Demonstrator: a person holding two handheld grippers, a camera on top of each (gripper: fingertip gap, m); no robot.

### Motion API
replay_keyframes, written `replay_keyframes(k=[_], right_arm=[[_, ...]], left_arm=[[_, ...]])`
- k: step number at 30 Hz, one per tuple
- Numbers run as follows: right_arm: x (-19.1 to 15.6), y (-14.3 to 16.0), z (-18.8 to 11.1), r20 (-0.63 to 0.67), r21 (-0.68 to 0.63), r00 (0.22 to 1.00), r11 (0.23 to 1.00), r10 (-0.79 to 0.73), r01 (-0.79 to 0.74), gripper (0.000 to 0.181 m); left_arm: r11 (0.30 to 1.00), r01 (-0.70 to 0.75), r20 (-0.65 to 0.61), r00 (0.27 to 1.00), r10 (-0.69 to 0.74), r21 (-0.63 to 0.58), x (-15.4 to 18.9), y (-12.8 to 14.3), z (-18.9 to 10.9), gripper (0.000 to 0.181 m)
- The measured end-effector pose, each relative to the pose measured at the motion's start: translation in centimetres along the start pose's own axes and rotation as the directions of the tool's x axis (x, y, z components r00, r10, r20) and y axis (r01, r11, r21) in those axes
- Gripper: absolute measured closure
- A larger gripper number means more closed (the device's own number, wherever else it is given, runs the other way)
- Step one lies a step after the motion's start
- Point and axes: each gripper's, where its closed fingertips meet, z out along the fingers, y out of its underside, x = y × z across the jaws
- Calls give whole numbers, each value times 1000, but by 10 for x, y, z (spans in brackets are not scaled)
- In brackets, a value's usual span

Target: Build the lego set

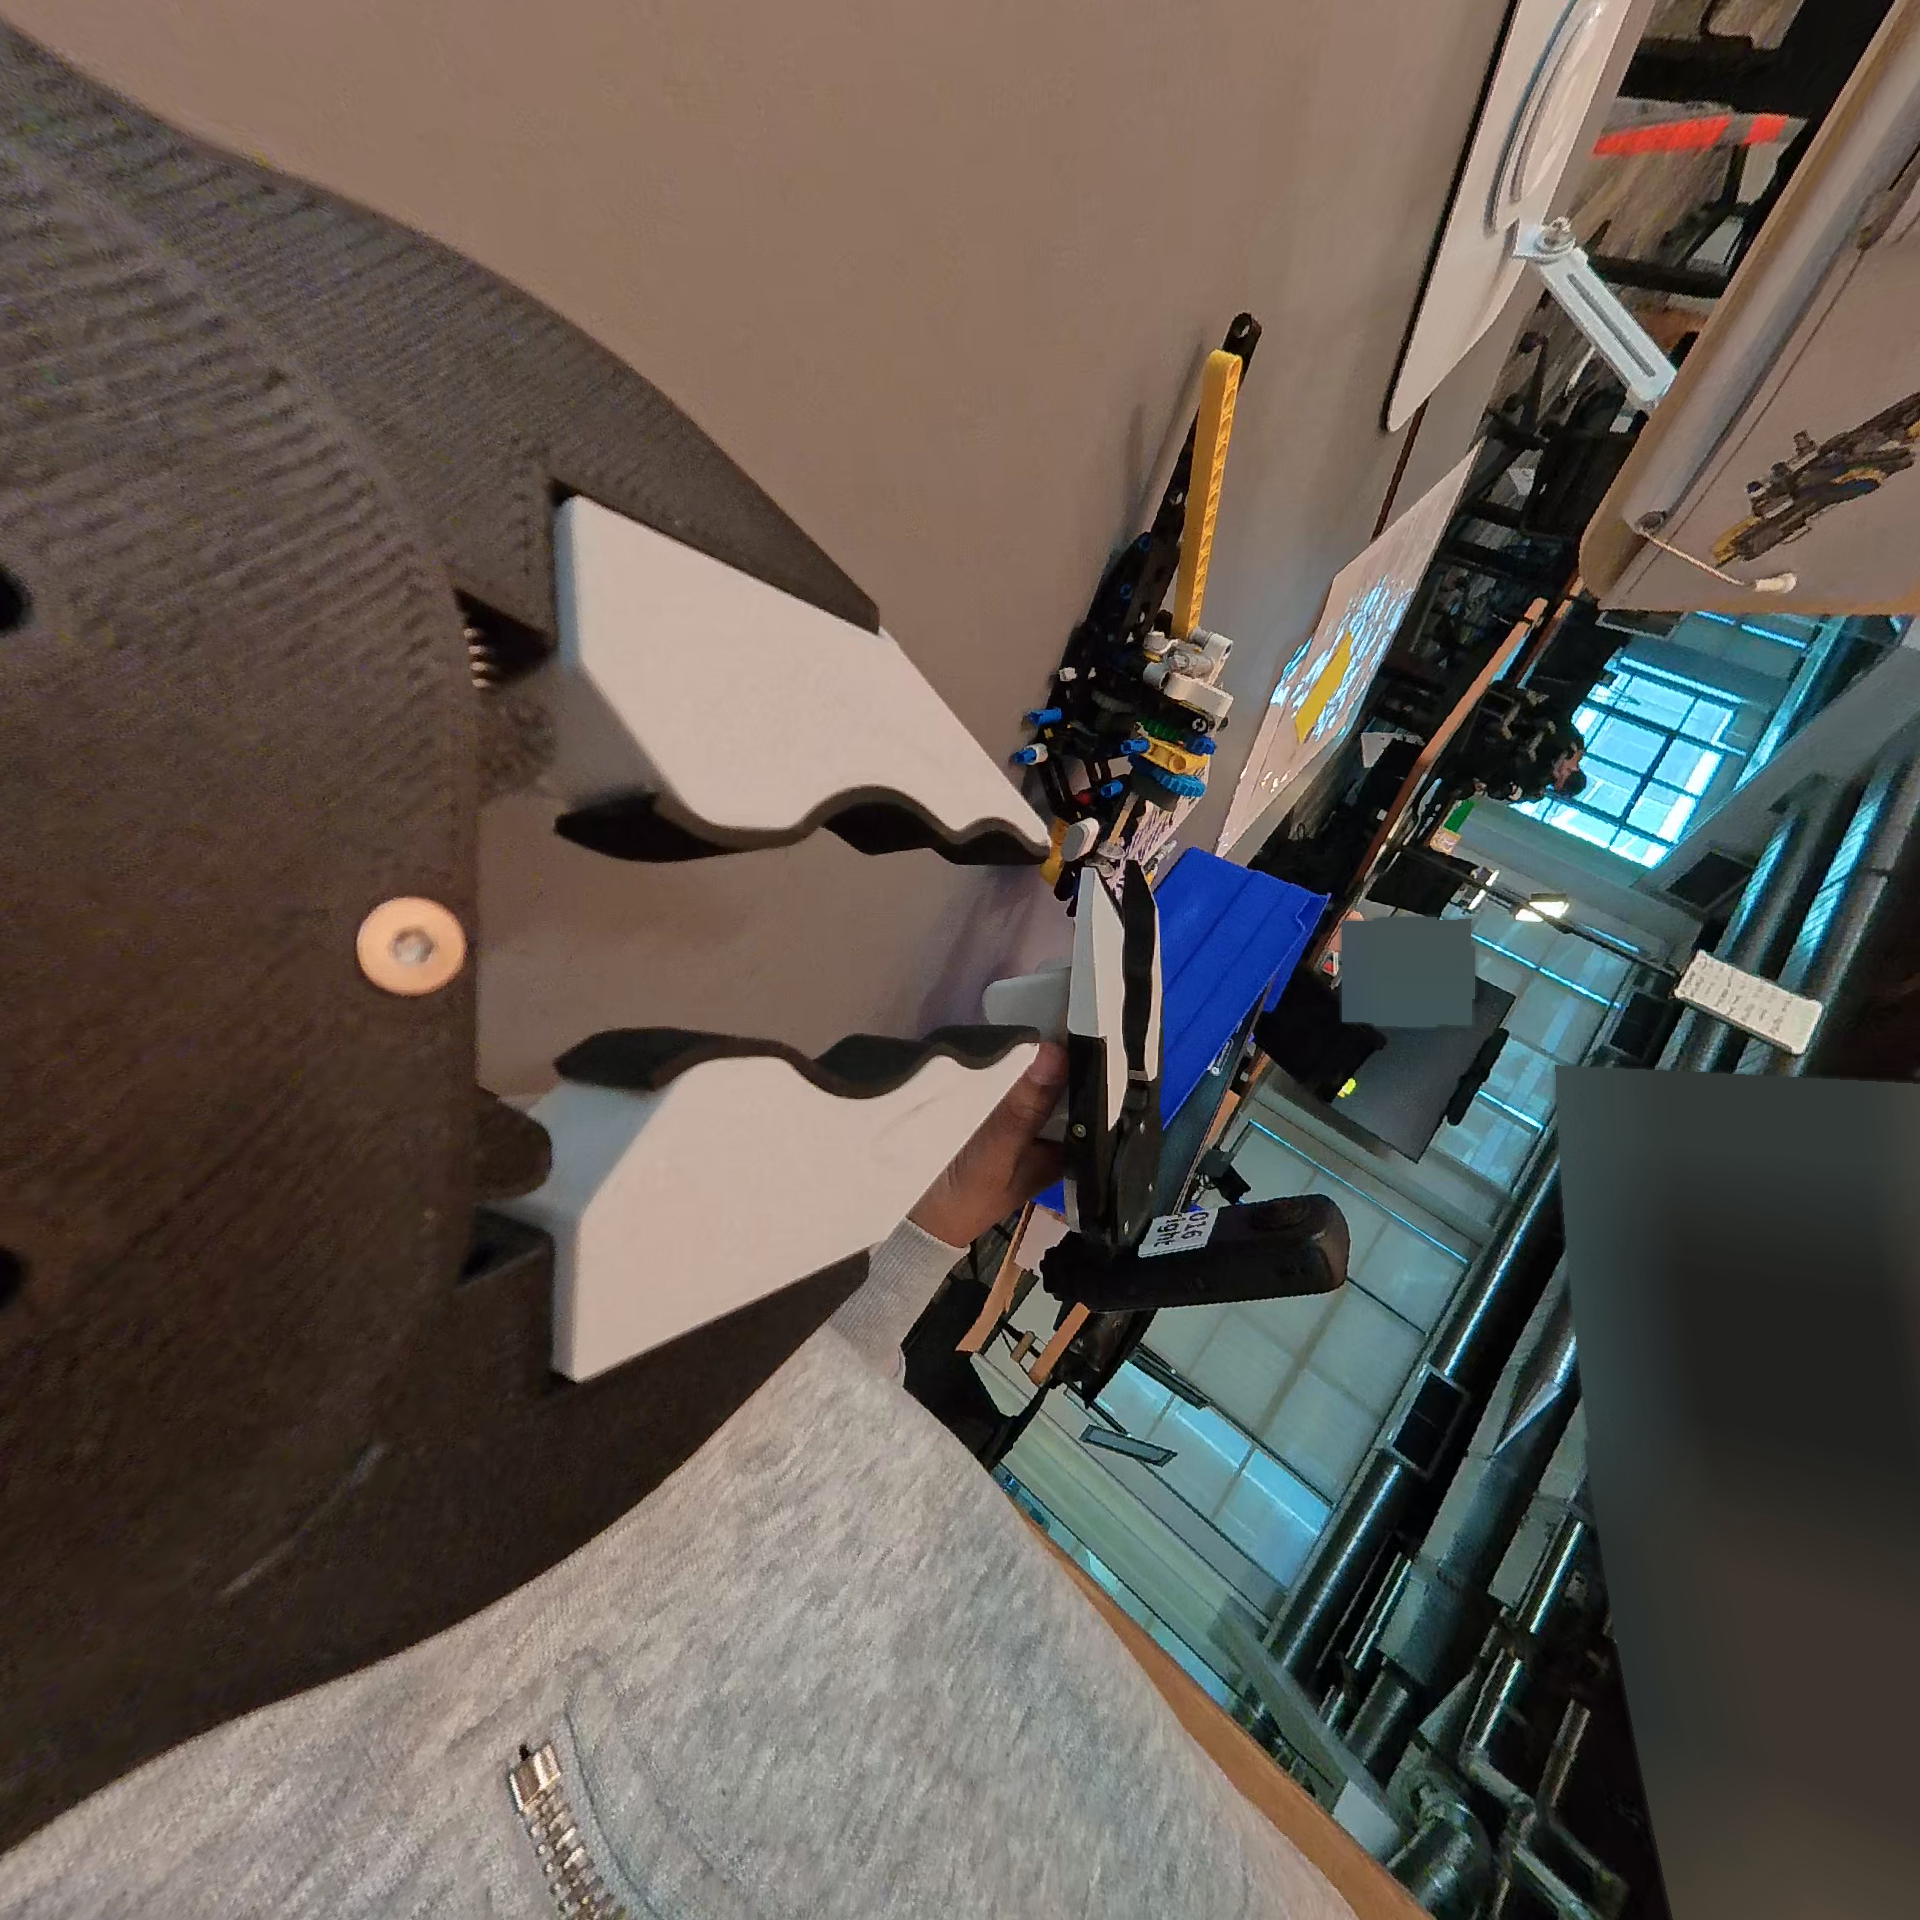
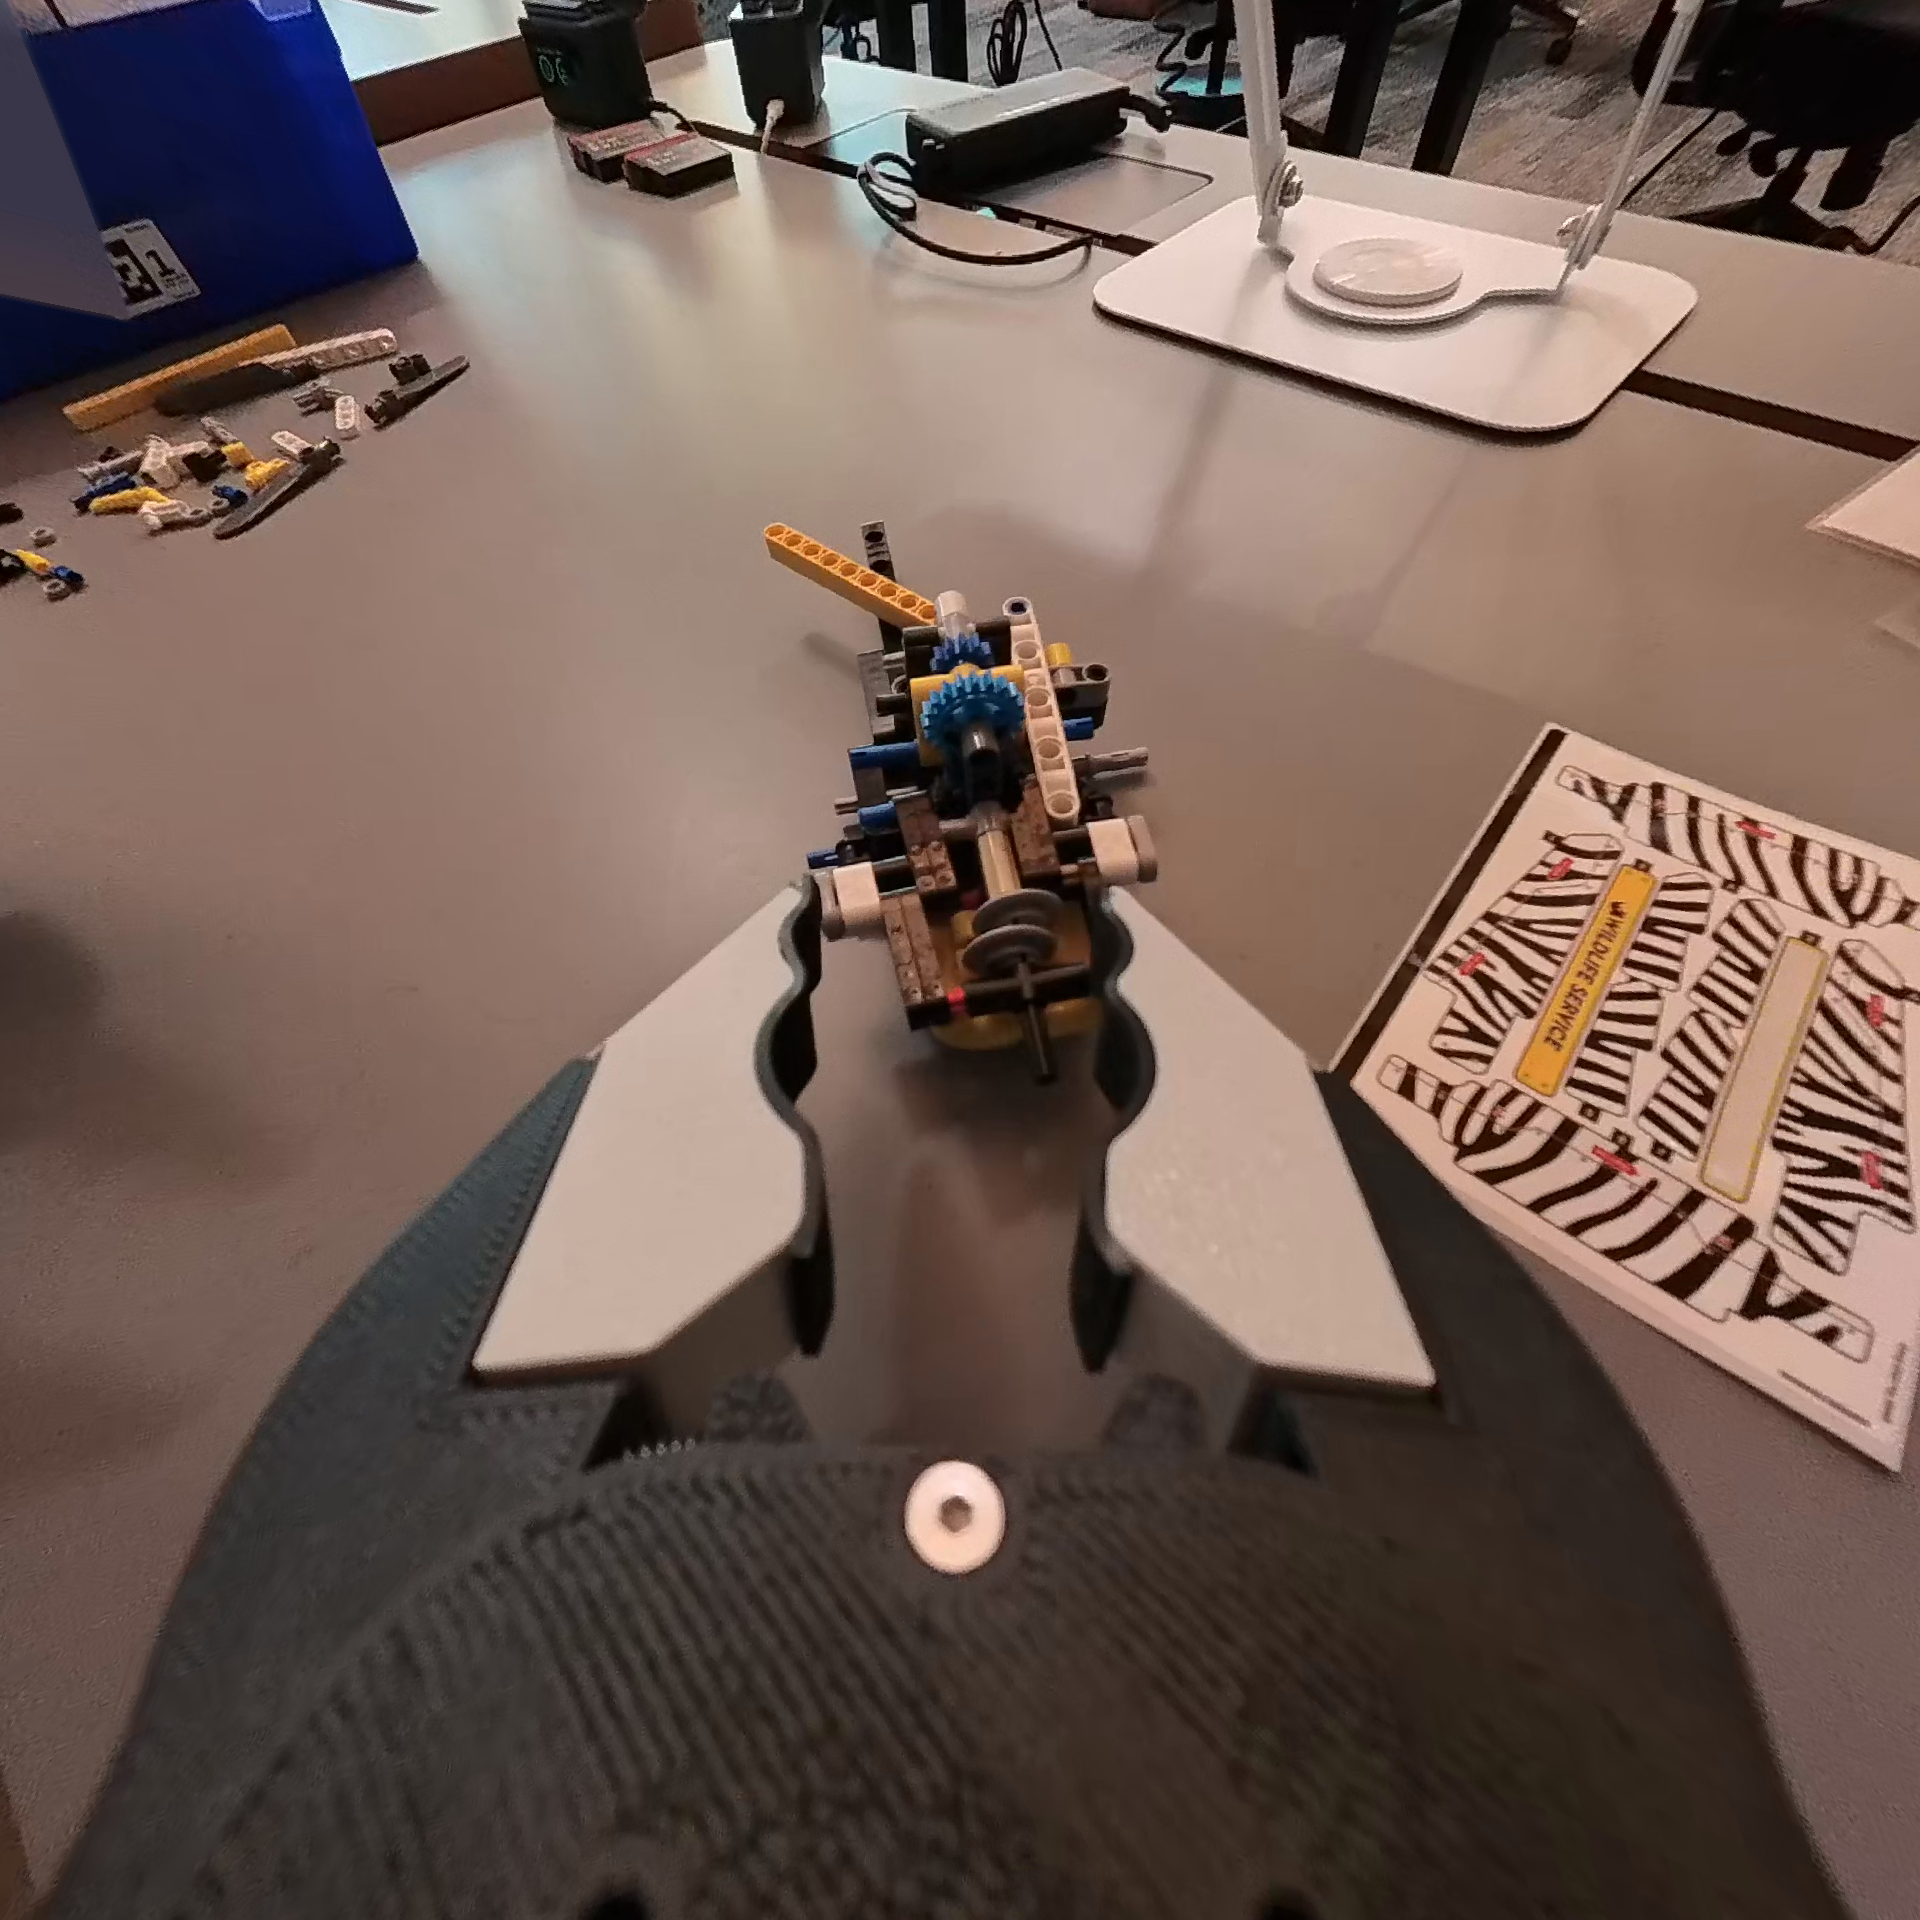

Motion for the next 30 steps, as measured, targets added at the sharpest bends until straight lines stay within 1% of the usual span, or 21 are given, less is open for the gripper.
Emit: replay_keyframes(k=[12,19,27,30], right_arm=[[2,-2,-2,-13,14,1000,1000,5,-5,132],[2,1,1,-20,-9,1000,1000,-7,7,132],[9,0,-1,-57,1,998,1000,21,-21,139],[18,2,0,-110,-7,993,999,40,-41,147]], left_arm=[[1000,3,-2,1000,-3,8,0,-1,0,152],[1000,7,-2,1000,-7,5,-1,-1,0,152],[1000,7,-3,1000,-7,8,-1,-1,0,152],[1000,8,-3,1000,-8,7,-1,-1,0,152]])
